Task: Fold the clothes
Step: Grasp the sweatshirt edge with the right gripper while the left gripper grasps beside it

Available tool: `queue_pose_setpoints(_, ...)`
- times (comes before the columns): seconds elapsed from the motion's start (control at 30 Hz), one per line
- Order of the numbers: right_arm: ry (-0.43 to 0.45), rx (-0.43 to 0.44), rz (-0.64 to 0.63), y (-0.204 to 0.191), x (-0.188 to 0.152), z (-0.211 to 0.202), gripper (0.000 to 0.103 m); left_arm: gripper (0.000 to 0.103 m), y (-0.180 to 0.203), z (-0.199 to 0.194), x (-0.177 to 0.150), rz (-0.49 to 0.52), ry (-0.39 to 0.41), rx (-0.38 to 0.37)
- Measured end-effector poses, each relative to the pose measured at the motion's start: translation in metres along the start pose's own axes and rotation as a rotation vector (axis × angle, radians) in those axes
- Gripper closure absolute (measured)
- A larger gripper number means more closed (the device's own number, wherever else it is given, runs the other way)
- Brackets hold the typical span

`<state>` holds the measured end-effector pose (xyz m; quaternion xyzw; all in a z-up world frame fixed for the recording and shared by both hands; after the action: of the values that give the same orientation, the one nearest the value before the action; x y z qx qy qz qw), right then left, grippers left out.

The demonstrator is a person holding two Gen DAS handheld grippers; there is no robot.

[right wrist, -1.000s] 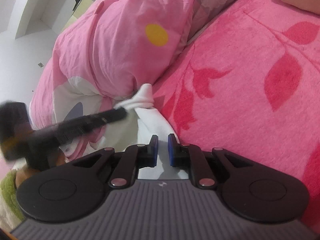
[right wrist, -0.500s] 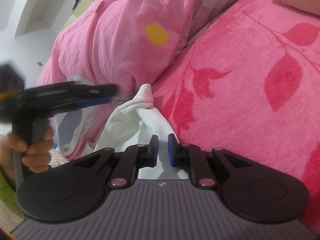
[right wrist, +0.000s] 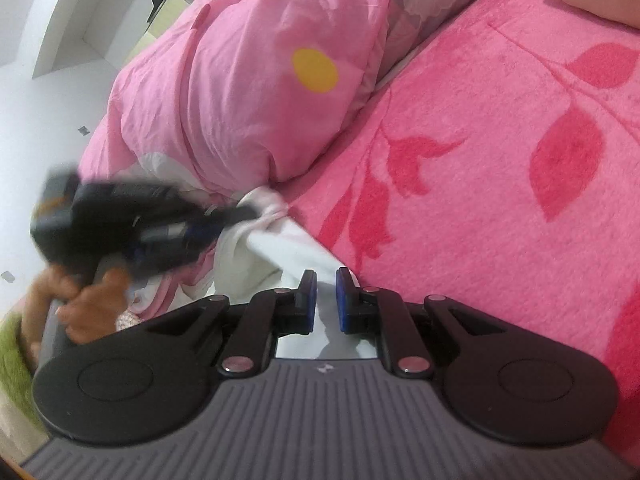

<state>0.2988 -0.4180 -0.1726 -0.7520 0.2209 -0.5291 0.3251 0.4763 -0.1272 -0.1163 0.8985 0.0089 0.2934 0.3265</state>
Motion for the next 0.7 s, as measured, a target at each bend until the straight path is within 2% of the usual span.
queue_pose_setpoints(0.07, -0.001, 0.001, -0.001, 0.000, 0.000, 0.000, 0.095, 0.096, -0.016, -0.003, -0.007, 0.025, 0.006, 0.047)
queue_pose_setpoints(0.13, -0.001, 0.002, 0.002, 0.001, 0.000, 0.000, 0.095, 0.095, -0.018, -0.009, -0.010, 0.075, 0.035, 0.043)
queue_pose_setpoints(0.17, -0.001, 0.003, 0.002, 0.001, 0.000, 0.000, 0.095, 0.093, -0.014, -0.013, -0.010, 0.116, 0.054, 0.049)
queue_pose_setpoints(0.27, -0.001, 0.003, 0.003, 0.002, 0.001, 0.000, 0.095, 0.076, 0.005, -0.027, -0.008, 0.265, 0.130, 0.087)
queue_pose_setpoints(0.4, -0.002, 0.002, 0.002, 0.002, 0.001, 0.001, 0.095, 0.071, 0.041, -0.041, -0.004, 0.434, 0.233, 0.131)
queue_pose_setpoints(0.57, -0.002, 0.003, 0.002, 0.002, 0.001, 0.000, 0.095, 0.069, 0.089, -0.021, -0.015, 0.639, 0.196, 0.179)
queue_pose_setpoints(0.7, -0.001, 0.005, 0.003, 0.002, 0.000, 0.000, 0.095, 0.068, 0.114, 0.008, -0.032, 0.787, 0.112, 0.256)
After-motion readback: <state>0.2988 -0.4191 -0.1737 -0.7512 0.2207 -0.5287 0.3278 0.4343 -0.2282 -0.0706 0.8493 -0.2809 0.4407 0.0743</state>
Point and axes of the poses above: each gripper's, at about its wrist camera, not at the fingertips, and z roughly the way its jaws point, y to its right, x to its top, the point moved 2 cm from there along z, roughly the way its jaws point, and after that the axes turned 12 degrees about y, right-handed, at the moved point
